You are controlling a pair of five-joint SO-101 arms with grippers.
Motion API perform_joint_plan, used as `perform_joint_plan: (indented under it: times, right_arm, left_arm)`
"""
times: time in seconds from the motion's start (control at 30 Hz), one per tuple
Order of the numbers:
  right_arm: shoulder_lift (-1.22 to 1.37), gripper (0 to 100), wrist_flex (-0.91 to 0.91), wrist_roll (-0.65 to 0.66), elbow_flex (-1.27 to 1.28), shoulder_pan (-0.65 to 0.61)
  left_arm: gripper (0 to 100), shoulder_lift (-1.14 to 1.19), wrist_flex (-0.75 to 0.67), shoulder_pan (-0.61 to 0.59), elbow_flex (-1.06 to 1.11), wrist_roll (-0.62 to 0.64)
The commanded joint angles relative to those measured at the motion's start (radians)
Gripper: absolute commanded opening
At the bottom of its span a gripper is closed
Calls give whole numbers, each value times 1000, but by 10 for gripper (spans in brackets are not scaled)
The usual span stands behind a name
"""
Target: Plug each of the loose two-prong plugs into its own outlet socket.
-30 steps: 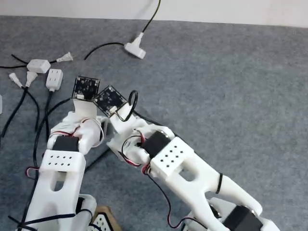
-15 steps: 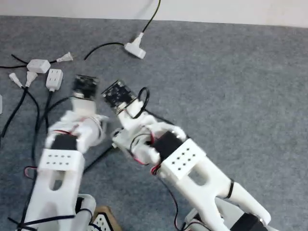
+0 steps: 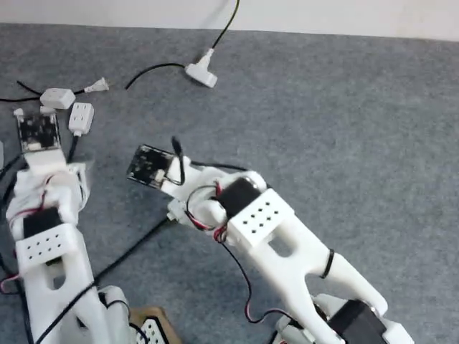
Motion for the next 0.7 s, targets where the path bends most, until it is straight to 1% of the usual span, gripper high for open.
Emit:
perform_joint_plan:
  times: [0.0,0.13,0.3,0.5,0.67]
  right_arm:
    - [25,8,122,204,-168,13]
    - [96,8,283,445,-283,10]
    - [217,8,361,664,-410,45]
    - [384,8,397,822,-582,101]
    - [443,9,390,896,-664,101]
  left_arm:
    - [274,-7,-94,-58,56,-49]
    - [274,-7,-104,-97,82,-55]
    - [276,-7,-15,-116,76,-57]
    - [276,-7,-5,-117,119,-80]
    - [274,-8,-5,-156,131,-77]
